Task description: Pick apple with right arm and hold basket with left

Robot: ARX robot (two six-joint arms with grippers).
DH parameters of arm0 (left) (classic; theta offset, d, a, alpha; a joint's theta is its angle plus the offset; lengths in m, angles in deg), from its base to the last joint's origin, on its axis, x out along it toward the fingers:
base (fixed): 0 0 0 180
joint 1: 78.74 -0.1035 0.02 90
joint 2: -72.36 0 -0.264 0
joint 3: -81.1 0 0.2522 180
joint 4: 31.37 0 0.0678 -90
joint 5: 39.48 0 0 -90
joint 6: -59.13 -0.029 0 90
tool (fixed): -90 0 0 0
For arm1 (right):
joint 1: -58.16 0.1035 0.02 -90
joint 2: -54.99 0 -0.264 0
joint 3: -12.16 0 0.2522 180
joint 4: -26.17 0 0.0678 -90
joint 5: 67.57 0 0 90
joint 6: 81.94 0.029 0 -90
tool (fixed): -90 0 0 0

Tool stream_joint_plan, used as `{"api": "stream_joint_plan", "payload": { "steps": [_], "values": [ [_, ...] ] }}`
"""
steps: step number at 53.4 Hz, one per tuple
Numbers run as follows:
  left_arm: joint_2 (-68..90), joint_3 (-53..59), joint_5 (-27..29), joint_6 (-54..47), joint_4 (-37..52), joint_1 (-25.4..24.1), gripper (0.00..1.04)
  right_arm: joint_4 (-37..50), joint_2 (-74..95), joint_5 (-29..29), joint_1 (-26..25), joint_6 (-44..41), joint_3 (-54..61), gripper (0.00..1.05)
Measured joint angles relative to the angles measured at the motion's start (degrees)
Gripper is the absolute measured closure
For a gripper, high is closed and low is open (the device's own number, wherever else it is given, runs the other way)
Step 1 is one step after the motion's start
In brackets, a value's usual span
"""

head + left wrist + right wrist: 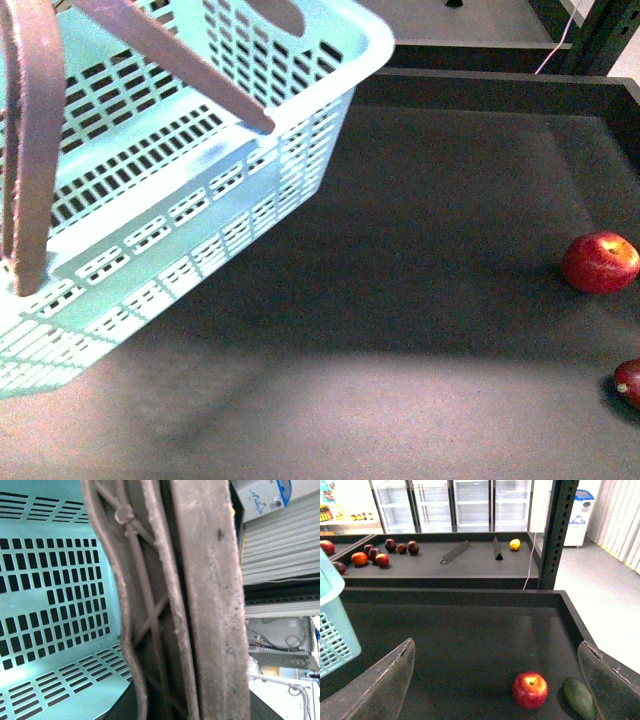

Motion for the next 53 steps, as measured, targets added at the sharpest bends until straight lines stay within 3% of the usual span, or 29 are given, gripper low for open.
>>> {"api": "stream_joint_plan", "payload": {
  "steps": [12,31,53],
  "values": [
    [2.21,-4.68,2.19,-0.48,-0.37,8.74,0.89,0.00,0.00,0.00,0.00,0.00,0.00,0.09],
    [6.82,-6.36,1.95,-0.42,0.09,18.05,0.89,0.00,0.00,0.00,0.00,0.00,0.00,0.09],
    [6.99,-6.51,1.95,-0.74,0.72,20.31,0.89,0.00,0.00,0.00,0.00,0.00,0.00,0.09]
  ]
}}
